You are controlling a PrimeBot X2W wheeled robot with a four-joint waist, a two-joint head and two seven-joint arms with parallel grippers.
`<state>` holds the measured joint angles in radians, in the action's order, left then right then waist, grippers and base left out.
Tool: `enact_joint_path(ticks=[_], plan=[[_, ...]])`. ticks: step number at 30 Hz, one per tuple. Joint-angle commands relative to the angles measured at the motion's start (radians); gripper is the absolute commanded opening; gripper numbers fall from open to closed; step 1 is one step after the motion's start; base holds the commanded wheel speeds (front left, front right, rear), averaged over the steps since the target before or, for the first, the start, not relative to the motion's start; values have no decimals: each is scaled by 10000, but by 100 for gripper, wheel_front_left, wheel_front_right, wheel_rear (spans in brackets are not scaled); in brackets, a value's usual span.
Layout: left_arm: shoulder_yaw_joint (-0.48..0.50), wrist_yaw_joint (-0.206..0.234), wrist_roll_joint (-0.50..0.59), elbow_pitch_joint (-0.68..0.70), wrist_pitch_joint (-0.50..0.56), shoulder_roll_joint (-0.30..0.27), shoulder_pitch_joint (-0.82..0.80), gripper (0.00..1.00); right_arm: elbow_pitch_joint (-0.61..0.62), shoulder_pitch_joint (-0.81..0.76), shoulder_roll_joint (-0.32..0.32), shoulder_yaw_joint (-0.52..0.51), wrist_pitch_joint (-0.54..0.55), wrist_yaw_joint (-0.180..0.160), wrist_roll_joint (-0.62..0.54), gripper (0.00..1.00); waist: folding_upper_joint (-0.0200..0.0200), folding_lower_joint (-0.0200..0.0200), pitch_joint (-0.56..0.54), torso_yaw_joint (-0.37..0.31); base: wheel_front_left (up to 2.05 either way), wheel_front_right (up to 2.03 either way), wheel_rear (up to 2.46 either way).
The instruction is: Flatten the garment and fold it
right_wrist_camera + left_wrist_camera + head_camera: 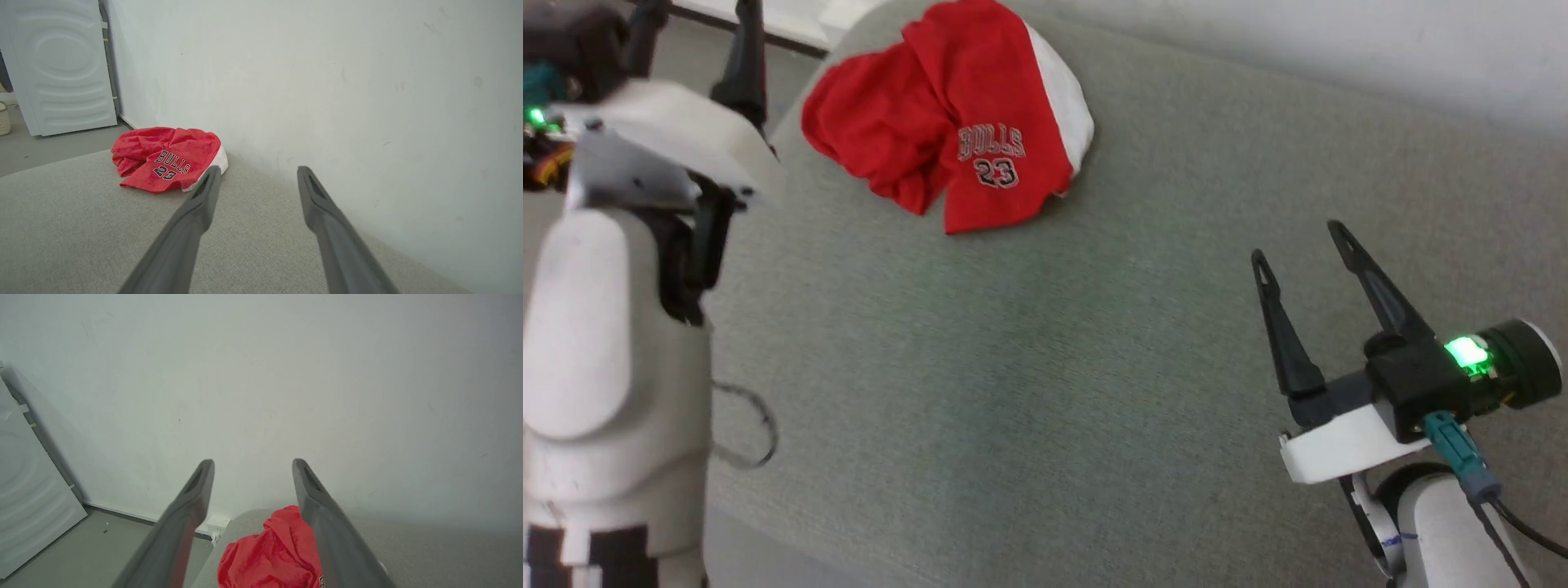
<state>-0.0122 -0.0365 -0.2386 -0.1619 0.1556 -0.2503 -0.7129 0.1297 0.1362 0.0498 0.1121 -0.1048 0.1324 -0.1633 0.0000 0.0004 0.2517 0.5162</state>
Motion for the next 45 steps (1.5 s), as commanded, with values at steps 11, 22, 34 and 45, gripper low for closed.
enact_joint_path(ticks=[11,22,34,45], plan=[[-47,-554,-566,-2986,1613,-766,-1838,100,817,841,4,522,195,-17,-427,100,0,-4,2183,-2079,0,0,0],[-291,-619,-917,-4681,3143,-1509,-2296,100,1342,964,4,644,428,-17,-604,100,0,-4,2947,-3175,0,0,0],[-380,97,-657,-6085,3752,-1920,-2265,34,1606,1092,4,794,571,-17,-654,100,0,-4,3510,-3492,0,0,0],[-328,-80,-831,-6176,3138,-2183,-2582,0,1011,1111,4,778,156,-17,-102,100,0,-4,2662,-3418,0,0,0]])
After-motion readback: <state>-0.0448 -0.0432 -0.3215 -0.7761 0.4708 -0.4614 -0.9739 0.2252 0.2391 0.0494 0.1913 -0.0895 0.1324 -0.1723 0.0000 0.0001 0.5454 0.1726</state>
